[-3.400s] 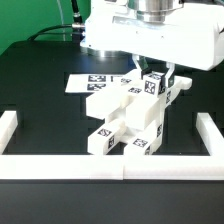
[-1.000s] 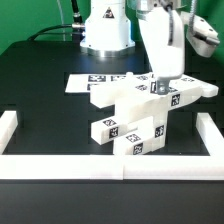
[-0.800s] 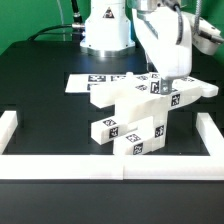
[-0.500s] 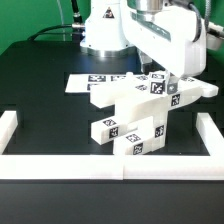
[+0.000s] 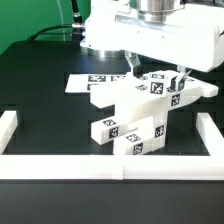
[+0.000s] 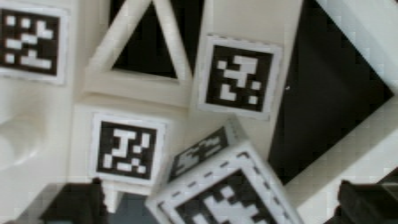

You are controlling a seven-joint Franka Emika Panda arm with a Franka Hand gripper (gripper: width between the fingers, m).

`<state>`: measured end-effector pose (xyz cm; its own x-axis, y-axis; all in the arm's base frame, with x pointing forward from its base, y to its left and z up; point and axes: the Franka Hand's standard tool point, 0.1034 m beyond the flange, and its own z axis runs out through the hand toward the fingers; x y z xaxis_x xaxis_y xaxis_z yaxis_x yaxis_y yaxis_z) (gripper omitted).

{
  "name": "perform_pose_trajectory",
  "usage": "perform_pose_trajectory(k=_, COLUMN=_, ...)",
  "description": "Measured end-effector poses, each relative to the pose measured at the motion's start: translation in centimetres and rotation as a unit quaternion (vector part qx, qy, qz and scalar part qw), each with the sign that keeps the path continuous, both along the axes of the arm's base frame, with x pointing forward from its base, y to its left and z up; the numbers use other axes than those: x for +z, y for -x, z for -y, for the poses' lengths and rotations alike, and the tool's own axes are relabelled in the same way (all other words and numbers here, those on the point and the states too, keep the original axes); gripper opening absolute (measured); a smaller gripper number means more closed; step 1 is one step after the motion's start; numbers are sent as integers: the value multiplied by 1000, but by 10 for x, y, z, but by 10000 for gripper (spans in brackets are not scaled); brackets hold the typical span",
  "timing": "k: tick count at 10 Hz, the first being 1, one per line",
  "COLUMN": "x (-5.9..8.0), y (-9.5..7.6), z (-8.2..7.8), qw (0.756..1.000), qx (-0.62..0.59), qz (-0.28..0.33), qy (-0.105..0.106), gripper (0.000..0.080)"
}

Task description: Assemble chair

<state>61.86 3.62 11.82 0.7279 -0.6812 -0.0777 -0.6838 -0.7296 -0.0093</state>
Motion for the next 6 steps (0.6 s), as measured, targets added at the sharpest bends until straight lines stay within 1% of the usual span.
perform_pose_trajectory(k=1, x=0, y=0, z=2, qw=998, qx=66, qz=3, qy=1, gripper=649)
perform_pose_trajectory(k=4, x=0, y=0, z=3, qw=990, qx=141, qz=7, qy=0, gripper=649)
perform_pose_trajectory(k=6, x=0, y=0, z=5, qw=974, qx=228, qz=9, qy=1, gripper=649)
